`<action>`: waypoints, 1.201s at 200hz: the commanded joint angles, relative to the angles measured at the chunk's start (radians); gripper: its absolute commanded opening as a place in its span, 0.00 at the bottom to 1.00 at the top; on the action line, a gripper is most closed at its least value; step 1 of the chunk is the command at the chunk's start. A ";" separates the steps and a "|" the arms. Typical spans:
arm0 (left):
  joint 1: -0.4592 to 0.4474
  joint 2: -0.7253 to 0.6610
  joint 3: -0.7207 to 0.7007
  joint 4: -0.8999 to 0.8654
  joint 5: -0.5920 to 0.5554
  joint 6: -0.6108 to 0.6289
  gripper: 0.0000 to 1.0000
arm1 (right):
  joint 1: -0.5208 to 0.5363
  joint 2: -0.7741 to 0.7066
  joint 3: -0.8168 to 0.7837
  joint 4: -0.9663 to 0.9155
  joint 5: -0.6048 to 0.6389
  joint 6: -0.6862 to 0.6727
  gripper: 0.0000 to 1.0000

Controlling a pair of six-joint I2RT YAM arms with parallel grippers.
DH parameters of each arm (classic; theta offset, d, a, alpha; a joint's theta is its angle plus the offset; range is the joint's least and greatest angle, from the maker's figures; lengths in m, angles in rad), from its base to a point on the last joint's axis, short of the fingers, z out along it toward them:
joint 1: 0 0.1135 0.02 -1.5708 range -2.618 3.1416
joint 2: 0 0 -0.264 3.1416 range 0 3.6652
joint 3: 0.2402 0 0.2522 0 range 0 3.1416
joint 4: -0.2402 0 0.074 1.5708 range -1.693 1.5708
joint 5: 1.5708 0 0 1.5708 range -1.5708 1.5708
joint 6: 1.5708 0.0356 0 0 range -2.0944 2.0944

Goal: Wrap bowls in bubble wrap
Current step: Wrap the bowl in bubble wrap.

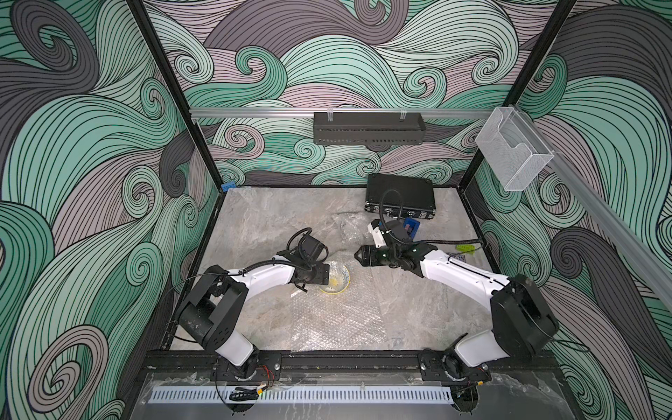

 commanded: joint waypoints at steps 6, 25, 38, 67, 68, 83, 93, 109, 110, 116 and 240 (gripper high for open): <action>0.004 0.014 0.008 0.001 0.003 0.001 0.85 | -0.018 0.045 -0.019 0.090 0.008 -0.098 0.75; 0.004 0.009 0.006 0.004 0.009 0.004 0.85 | -0.036 0.064 -0.020 0.102 0.011 -0.119 0.75; 0.004 0.011 0.006 0.005 0.010 0.005 0.84 | -0.053 0.092 -0.011 0.118 -0.010 -0.118 0.78; 0.004 0.014 0.004 0.007 0.010 0.006 0.84 | -0.071 0.188 0.055 0.098 -0.090 -0.128 0.78; 0.004 0.014 0.004 0.008 0.010 0.006 0.84 | -0.072 0.191 0.059 0.096 -0.091 -0.129 0.78; 0.003 0.015 0.000 0.015 0.017 0.005 0.84 | -0.080 0.232 0.088 0.092 -0.102 -0.138 0.78; 0.003 0.018 0.000 0.016 0.020 0.005 0.84 | -0.088 0.258 0.102 0.095 -0.121 -0.137 0.78; 0.003 0.019 -0.001 0.017 0.022 0.005 0.84 | -0.099 0.290 0.116 0.110 -0.170 -0.133 0.78; 0.003 0.019 -0.002 0.017 0.023 0.005 0.84 | -0.099 0.291 0.116 0.113 -0.172 -0.133 0.78; 0.004 0.019 -0.002 0.018 0.023 0.005 0.84 | -0.101 0.297 0.115 0.123 -0.185 -0.133 0.78; 0.004 0.057 0.006 0.023 0.021 -0.003 0.82 | -0.112 0.157 -0.025 0.385 -0.488 -0.057 0.53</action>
